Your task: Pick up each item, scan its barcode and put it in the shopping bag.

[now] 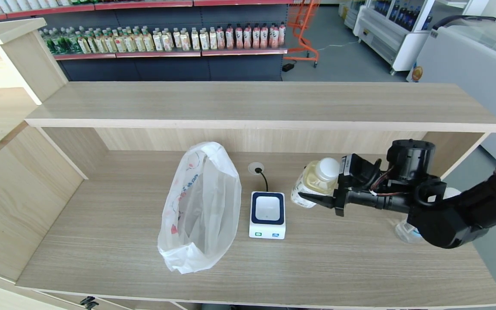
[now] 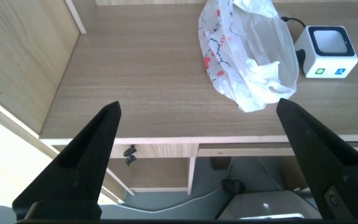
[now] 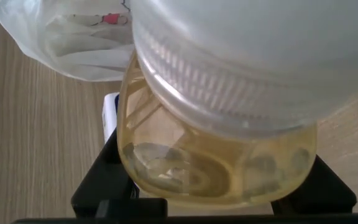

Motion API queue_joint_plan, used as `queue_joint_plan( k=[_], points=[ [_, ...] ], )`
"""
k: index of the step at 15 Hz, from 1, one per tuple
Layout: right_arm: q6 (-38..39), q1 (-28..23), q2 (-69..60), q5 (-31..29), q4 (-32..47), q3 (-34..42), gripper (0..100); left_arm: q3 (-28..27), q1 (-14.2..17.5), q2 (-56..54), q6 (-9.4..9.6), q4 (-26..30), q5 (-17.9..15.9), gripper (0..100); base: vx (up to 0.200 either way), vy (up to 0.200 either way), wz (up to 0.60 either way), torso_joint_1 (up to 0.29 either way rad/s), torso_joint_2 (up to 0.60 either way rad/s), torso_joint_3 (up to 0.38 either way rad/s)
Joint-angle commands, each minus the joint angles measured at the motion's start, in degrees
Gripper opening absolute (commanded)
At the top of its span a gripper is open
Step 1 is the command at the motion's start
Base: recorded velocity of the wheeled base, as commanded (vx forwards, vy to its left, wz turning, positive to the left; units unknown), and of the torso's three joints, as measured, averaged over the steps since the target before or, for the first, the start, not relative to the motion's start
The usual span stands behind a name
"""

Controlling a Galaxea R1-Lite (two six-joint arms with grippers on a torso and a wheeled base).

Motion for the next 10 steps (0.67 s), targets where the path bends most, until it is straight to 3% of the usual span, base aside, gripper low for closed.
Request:
queue_joint_plan(
  k=[1,7,10],
  points=[
    [0.0,0.5,4.8,2.5,-1.8,-1.1,0,0.0,0.0,0.1,-0.01,0.0,0.0,100,0.000,0.000,0.00,0.000,0.00,0.000],
    [-0.4,2.5,11.6,8.5,-12.3,-4.0,0,0.0,0.0,0.1,-0.01,0.0,0.0,100,0.000,0.000,0.00,0.000,0.00,0.000],
    [-0.3,3.6,14.6,8.6,-16.5,-4.7,0,0.0,0.0,0.1,-0.01,0.0,0.0,100,0.000,0.000,0.00,0.000,0.00,0.000]
  ],
)
